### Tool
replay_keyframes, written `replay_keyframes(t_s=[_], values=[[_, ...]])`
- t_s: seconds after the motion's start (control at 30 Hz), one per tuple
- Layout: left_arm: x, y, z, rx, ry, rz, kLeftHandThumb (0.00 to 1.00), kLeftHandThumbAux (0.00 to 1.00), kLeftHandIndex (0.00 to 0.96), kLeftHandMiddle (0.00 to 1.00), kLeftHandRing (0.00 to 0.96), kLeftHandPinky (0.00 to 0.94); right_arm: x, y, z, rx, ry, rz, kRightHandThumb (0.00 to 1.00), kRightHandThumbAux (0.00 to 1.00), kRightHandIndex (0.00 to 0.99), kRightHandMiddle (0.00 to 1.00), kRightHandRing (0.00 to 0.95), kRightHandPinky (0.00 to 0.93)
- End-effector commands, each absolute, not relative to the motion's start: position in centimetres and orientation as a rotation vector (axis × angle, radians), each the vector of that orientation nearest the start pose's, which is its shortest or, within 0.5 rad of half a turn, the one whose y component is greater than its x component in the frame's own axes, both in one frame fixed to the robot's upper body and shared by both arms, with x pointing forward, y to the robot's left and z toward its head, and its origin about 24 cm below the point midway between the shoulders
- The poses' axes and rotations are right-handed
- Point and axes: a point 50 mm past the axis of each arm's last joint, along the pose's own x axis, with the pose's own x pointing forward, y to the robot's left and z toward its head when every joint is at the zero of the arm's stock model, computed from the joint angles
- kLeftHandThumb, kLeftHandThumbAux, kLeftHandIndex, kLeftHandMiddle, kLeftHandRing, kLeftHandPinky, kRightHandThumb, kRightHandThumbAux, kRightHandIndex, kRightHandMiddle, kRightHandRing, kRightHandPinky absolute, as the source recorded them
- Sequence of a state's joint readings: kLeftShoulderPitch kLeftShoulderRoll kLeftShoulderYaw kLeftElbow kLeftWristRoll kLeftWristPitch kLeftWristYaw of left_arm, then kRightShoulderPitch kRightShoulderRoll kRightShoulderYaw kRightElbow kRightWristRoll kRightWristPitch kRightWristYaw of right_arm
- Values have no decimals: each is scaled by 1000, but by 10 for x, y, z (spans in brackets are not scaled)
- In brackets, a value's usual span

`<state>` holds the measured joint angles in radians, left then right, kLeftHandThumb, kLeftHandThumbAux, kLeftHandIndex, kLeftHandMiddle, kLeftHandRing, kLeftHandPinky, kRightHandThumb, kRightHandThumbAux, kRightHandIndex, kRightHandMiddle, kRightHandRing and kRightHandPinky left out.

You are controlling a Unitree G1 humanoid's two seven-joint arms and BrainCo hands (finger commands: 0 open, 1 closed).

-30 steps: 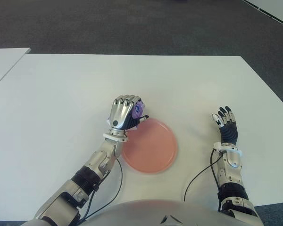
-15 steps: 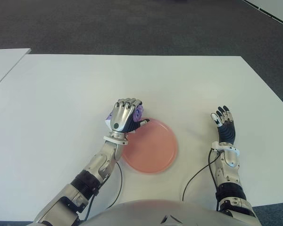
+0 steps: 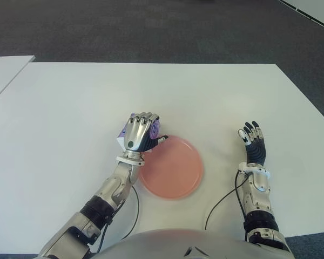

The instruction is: Put the tissue paper into the plate.

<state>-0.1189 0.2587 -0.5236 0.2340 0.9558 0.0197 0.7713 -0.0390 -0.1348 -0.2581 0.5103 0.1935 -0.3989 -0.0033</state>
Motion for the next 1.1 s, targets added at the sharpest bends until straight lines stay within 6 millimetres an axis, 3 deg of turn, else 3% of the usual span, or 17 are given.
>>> replay_keyframes(t_s=[0.03,1.1], values=[[242,105,23,1174,-511,103,954,644,404,513,516,715,202,-233,-60,113,280,-355,422,598,33,156,95,33],[245,108,33,1214,-585,142,954,645,402,511,521,741,204,-226,-62,124,272,-347,393,602,41,163,99,39]])
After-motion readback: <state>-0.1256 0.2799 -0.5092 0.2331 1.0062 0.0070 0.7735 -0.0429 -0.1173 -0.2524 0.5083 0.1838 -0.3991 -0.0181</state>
